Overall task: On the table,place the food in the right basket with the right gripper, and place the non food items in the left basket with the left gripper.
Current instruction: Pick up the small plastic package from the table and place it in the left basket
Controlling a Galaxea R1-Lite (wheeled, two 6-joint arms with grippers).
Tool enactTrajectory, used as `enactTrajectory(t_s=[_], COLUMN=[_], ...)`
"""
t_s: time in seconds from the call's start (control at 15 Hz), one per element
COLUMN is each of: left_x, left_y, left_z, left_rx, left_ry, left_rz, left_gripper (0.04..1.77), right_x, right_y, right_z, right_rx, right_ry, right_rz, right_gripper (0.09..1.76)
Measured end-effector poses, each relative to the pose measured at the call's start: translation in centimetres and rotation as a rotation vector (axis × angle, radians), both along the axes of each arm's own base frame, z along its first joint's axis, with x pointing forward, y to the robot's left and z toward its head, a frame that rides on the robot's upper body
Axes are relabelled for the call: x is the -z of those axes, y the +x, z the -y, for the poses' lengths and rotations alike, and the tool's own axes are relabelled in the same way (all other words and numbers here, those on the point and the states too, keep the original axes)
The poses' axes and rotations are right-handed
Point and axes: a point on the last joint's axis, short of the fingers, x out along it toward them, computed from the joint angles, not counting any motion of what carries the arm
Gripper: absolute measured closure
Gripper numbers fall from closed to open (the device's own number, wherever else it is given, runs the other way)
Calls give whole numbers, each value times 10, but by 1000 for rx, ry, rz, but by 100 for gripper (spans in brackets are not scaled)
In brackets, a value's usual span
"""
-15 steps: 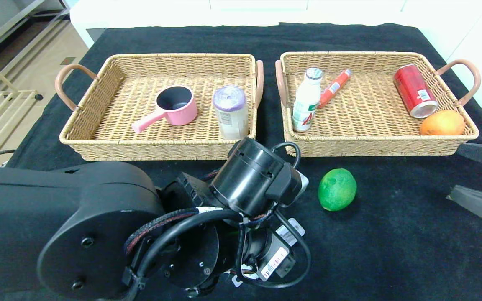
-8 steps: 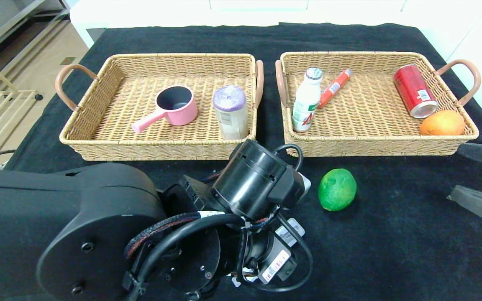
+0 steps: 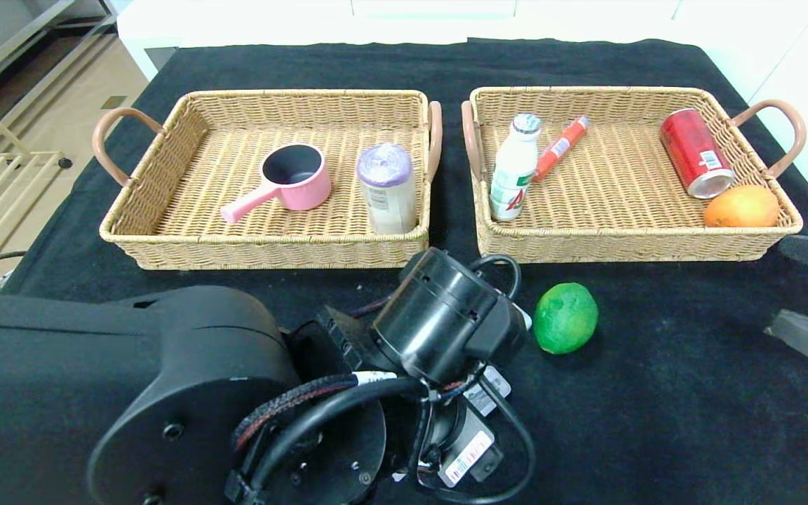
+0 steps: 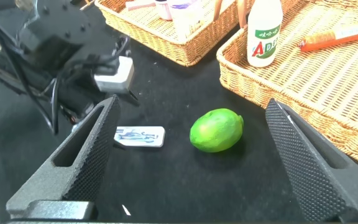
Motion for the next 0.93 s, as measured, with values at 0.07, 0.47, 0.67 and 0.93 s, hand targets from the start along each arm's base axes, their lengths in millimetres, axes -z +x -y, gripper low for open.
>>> enactTrajectory(t_s=[0.07,0.47,0.67,0.93], left_x=[2,14,17,18], left_y=[-1,-1,0,1], left_z=[2,8,10,11], left_rx=[3,6,6,4], left_ry=[13,45,52,53], left_rz=[3,-10,-15,-17], left_gripper=[9,9,18,79], right_x=[0,1,1,1], right_y=[0,1,1,1], right_z=[0,0,0,0], right_rx=[0,0,0,-1], right_ry=[0,-1,-1,-1], right_rz=[-1,-4,-6,-6], right_gripper=[14,14,14,14])
